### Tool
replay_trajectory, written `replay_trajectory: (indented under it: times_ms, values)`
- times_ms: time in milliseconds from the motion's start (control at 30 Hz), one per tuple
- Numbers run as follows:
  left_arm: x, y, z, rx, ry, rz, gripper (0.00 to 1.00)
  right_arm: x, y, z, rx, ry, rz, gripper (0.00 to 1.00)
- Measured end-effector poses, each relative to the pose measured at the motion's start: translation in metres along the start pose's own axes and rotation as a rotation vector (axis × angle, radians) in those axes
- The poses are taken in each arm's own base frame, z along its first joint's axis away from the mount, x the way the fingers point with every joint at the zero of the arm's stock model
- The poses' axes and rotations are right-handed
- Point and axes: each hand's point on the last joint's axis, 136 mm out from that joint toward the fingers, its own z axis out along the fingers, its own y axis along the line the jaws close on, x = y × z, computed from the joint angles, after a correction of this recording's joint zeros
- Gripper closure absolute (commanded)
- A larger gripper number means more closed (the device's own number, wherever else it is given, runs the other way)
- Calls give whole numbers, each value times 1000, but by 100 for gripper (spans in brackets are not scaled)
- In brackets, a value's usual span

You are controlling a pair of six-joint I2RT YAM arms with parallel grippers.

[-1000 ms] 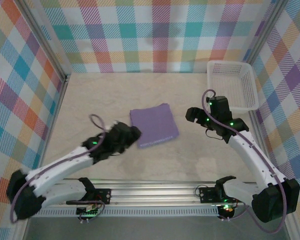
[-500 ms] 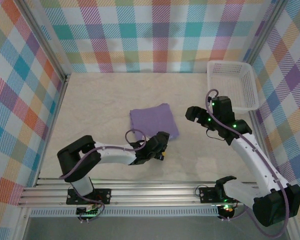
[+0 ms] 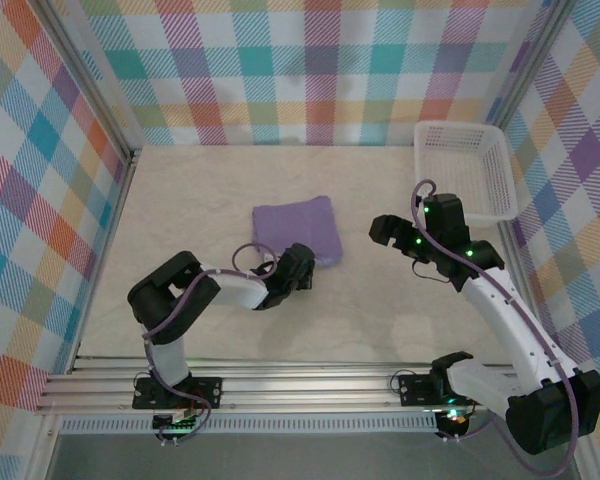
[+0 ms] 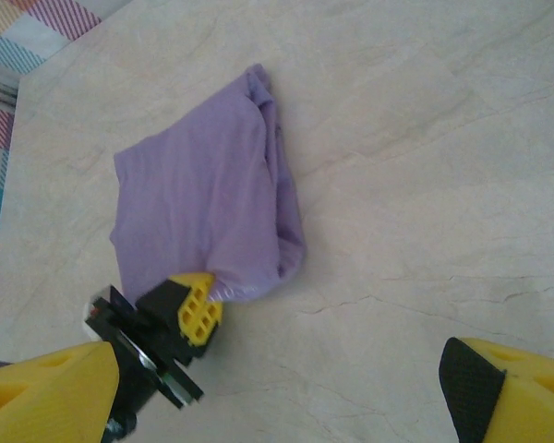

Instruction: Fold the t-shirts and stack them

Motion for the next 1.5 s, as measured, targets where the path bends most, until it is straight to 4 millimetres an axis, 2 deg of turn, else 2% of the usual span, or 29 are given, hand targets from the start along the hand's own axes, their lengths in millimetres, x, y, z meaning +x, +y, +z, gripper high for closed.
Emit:
replay_trajectory:
  times_ms: [67,167,233,400,533,633,733,867,1000,1167,1333,1400,1433,1467,1500]
  values:
    - [-21,-6,5,-2,-15,-25,100,1,0,0,-3,2,0,10]
    - [-68,-24,7,-10,-57,-32,100,3,0,0,-5,4,1,9]
    - [-102,-42,3,-7,-86,-24,100,5,-1,0,-7,10,4,9]
    - [-200,-90,-16,-14,-159,67,100,7,0,2,-17,25,5,10]
    - [-268,-127,-32,-26,-194,152,100,8,-1,8,-13,39,8,10]
    - [-310,-141,-34,-33,-203,183,100,8,-1,13,-12,44,9,10]
    - [-343,-140,-23,-62,-201,193,100,9,-2,19,-11,57,12,10]
    - [-371,-136,1,-103,-160,210,100,12,-4,25,-4,80,16,10]
    - [-387,-148,17,-142,-122,310,100,11,-3,25,-5,78,15,10]
    - [-395,-162,7,-197,-120,470,100,11,-4,28,-3,80,16,10]
    - [-404,-141,-2,-268,-103,498,100,13,-5,37,3,108,22,10]
    - [-406,-139,-3,-280,-102,511,100,12,-3,40,0,117,20,9]
    - [-407,-138,-4,-285,-103,518,85,11,-2,40,-4,119,17,7]
    - [-407,-136,-4,-290,-102,523,57,10,0,41,-9,121,15,0]
    - [-407,-135,-4,-297,-102,530,6,8,2,40,-15,121,13,0]
